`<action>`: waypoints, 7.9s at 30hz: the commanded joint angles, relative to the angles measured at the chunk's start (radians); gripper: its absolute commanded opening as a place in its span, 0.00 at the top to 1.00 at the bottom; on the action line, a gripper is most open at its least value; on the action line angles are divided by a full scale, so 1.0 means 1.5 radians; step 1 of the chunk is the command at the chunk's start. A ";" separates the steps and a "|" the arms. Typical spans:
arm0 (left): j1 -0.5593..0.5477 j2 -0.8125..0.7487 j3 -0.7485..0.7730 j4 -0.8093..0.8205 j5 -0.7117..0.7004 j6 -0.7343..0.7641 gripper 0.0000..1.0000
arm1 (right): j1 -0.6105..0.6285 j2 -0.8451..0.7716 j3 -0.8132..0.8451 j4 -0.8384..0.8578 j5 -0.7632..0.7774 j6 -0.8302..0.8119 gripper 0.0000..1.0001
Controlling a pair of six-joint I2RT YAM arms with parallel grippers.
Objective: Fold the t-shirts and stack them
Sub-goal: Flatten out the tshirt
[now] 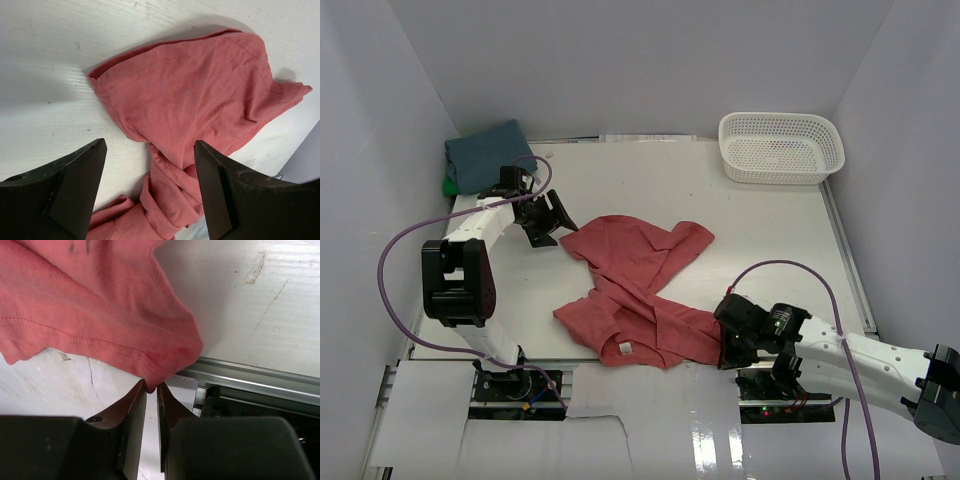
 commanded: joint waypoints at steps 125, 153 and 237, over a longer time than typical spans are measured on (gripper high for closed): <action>0.162 -0.419 0.197 0.064 -0.154 -0.188 1.00 | -0.387 0.362 1.001 0.215 0.176 -0.649 0.92; 0.151 -0.745 -0.040 0.214 -0.066 -0.184 1.00 | -0.391 -0.033 0.868 0.387 -0.092 -0.737 0.92; 0.049 -0.854 -0.211 0.196 -0.305 -0.070 1.00 | -0.639 -0.042 0.508 0.615 -0.229 -0.506 0.92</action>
